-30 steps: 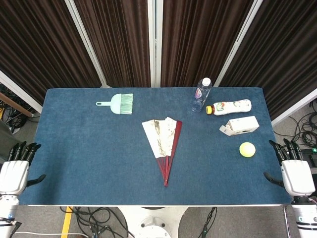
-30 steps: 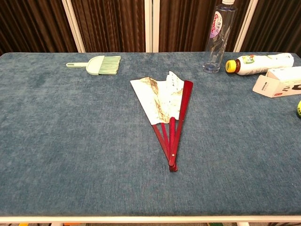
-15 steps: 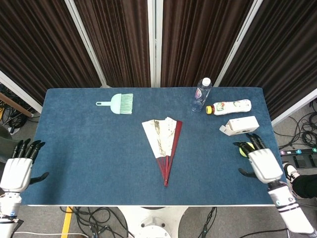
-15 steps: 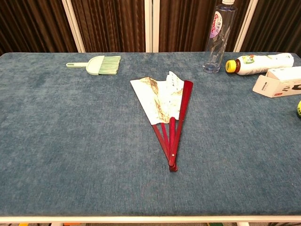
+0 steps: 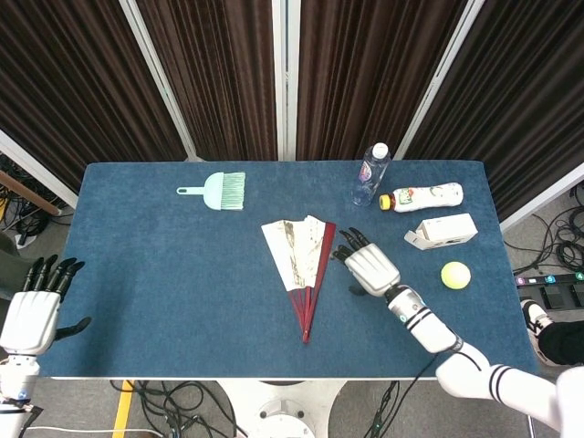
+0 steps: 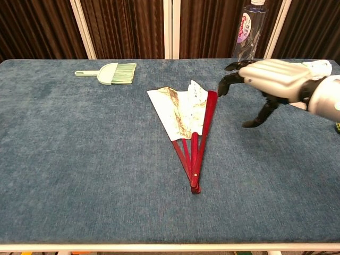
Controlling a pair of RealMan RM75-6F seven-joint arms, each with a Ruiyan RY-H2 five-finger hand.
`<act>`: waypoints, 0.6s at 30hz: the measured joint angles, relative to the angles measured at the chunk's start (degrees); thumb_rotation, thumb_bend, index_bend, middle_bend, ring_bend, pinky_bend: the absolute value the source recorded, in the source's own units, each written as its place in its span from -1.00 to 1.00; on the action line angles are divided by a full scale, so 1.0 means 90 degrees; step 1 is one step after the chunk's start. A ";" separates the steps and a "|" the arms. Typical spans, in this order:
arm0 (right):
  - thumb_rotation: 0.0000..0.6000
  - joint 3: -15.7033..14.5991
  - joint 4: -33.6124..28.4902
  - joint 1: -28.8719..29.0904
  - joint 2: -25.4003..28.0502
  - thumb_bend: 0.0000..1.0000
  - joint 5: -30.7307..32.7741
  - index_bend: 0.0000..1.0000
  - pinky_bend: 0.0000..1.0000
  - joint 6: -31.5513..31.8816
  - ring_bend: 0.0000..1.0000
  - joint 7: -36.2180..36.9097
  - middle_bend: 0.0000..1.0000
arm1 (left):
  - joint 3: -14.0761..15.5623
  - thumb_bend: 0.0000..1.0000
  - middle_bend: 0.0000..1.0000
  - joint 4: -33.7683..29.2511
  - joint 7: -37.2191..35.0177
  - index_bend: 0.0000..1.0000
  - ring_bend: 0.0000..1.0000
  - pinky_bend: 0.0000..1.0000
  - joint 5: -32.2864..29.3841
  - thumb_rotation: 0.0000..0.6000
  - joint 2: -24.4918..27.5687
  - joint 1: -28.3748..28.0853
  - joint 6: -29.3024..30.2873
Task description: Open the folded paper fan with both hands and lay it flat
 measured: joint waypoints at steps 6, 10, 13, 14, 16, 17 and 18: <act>1.00 -0.0057 0.1425 0.0303 -0.1037 -0.90 -0.0123 -0.22 -0.96 0.0201 -0.93 0.0271 -0.31 | -0.0013 -1.00 -0.76 0.0020 -0.0087 -0.72 -0.96 -1.00 -0.0041 1.00 -0.0003 -0.0013 -0.0042; 1.00 -0.0174 0.2316 0.0448 -0.1609 -0.81 -0.0275 -0.17 -0.96 0.0472 -0.90 0.0661 -0.30 | -0.0025 -1.00 -0.76 0.0017 -0.0130 -0.72 -0.96 -1.00 -0.0058 1.00 0.0010 -0.0038 -0.0083; 1.00 -0.0282 0.2900 0.0533 -0.1988 -0.78 -0.0396 -0.14 -0.97 0.0731 -0.90 0.0952 -0.30 | -0.0028 -1.00 -0.76 0.0012 -0.0149 -0.72 -0.96 -1.00 -0.0087 1.00 0.0019 -0.0042 -0.0104; 1.00 -0.0321 0.3100 0.0559 -0.2125 -0.77 -0.0432 -0.14 -0.98 0.0825 -0.90 0.1062 -0.30 | -0.0027 -1.00 -0.76 0.0016 -0.0151 -0.72 -0.96 -1.00 -0.0091 1.00 0.0018 -0.0042 -0.0107; 1.00 -0.0375 0.3363 0.0588 -0.2314 -0.76 -0.0469 -0.14 -1.00 0.0941 -0.90 0.1199 -0.30 | -0.0029 -1.00 -0.76 0.0031 -0.0158 -0.72 -0.96 -1.00 -0.0114 1.00 0.0013 -0.0043 -0.0120; 1.00 -0.0411 0.3516 0.0602 -0.2421 -0.76 -0.0487 -0.14 -1.00 0.1003 -0.90 0.1271 -0.30 | -0.0033 -1.00 -0.76 0.0034 -0.0169 -0.72 -0.96 -1.00 -0.0135 1.00 0.0011 -0.0045 -0.0134; 1.00 -0.0439 0.3621 0.0608 -0.2491 -0.76 -0.0497 -0.14 -1.00 0.1041 -0.90 0.1314 -0.30 | -0.0035 -1.00 -0.76 0.0036 -0.0196 -0.72 -0.96 -1.00 -0.0158 1.00 0.0011 -0.0048 -0.0159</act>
